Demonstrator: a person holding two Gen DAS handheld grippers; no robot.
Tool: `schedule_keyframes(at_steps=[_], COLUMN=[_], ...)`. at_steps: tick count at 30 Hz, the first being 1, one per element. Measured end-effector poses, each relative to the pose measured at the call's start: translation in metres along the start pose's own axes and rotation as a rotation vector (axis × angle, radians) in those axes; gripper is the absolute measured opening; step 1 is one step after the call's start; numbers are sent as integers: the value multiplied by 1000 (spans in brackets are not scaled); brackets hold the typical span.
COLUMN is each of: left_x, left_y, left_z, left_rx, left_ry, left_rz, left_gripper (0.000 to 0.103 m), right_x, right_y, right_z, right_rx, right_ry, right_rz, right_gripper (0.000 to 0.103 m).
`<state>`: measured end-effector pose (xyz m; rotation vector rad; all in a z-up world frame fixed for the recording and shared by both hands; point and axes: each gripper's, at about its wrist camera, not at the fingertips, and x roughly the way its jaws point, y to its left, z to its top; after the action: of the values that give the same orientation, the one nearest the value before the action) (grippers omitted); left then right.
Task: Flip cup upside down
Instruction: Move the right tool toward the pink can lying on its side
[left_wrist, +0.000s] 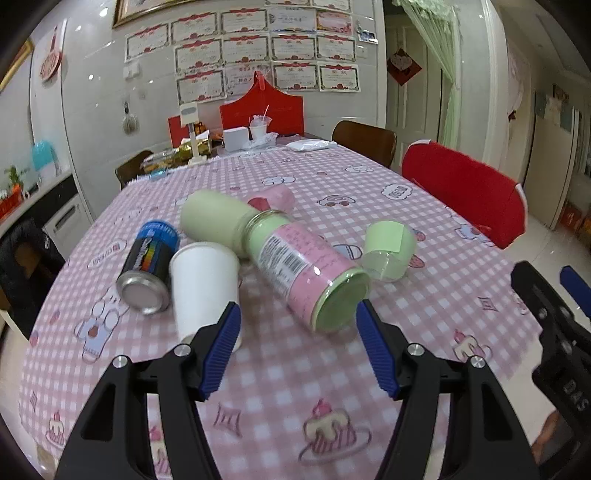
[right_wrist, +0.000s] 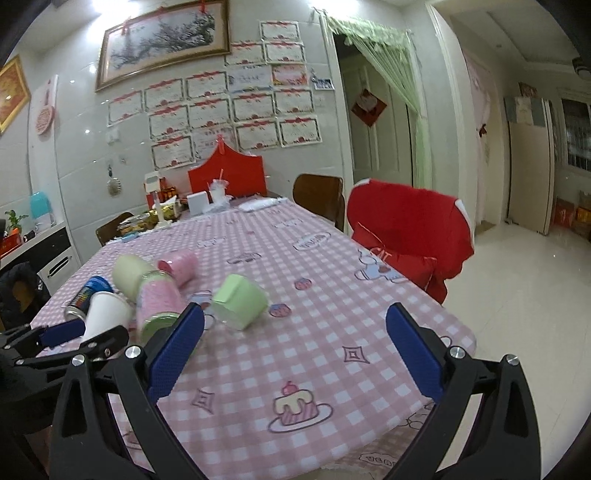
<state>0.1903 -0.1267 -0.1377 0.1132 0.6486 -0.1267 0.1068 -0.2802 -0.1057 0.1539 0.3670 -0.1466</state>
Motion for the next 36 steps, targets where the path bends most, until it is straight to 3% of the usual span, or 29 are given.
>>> schedule_keyframes(at_steps=[5, 13, 18, 21, 24, 26, 28, 36], left_x=[32, 59, 67, 68, 71, 69, 74, 82], left_y=[-11, -18, -29, -31, -31, -33, -35, -30], left_z=[13, 27, 35, 41, 47, 49, 48, 50], left_rx=[-36, -79, -43, -53, -89, -77, -59, -94], left_ry=[61, 96, 103, 105, 160, 139, 147, 184], left_rz=[2, -10, 25, 2, -4, -14, 25, -15], left_gripper=[65, 65, 66, 66, 66, 66, 66, 68], right_x=[20, 51, 65, 68, 70, 69, 71, 77], right_y=[-18, -25, -24, -28, -30, -31, -33, -35], right_z=[0, -1, 0, 2, 5, 6, 8, 10], right_rx=[35, 65, 63, 76, 82, 84, 88, 97], right_ry=[26, 85, 107, 112, 113, 110, 110, 129], right_rz=[-16, 19, 30, 30, 29, 27, 25, 38], right_gripper=[95, 95, 95, 95, 95, 95, 95, 95])
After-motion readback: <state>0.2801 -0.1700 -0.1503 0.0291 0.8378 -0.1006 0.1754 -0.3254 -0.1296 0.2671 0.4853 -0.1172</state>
